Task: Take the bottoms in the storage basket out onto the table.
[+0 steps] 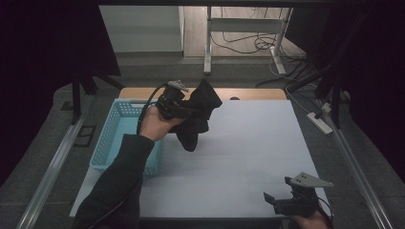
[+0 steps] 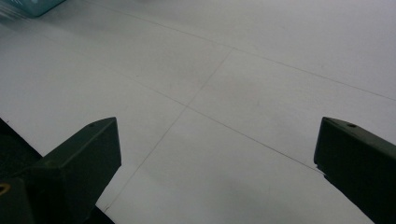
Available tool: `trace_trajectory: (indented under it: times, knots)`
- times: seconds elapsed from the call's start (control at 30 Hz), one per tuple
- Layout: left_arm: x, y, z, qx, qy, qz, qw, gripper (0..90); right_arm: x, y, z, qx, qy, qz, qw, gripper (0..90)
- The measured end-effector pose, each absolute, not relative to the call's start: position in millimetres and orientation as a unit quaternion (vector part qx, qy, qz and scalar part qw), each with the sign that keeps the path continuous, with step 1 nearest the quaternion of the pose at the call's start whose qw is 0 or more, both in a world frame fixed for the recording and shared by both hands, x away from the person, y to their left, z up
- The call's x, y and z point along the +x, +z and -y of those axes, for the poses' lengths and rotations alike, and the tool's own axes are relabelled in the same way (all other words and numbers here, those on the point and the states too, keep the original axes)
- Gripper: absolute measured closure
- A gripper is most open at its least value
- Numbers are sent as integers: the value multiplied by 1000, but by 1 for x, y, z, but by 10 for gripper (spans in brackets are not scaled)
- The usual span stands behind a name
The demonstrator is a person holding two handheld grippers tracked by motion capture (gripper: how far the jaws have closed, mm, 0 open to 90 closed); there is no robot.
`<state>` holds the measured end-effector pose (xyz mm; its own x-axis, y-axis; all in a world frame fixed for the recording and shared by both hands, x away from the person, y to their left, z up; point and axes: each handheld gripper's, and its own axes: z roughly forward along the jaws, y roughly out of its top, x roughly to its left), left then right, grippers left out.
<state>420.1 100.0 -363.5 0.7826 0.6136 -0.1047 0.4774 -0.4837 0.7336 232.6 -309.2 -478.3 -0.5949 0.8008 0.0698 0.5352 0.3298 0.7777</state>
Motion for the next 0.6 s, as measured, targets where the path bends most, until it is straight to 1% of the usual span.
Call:
trace_trajectory:
  times: [0.6]
  knots:
    - [426, -380, -61, 863, 70, -296, 403, 612, 233, -478, 310, 417, 402, -798, 165, 11]
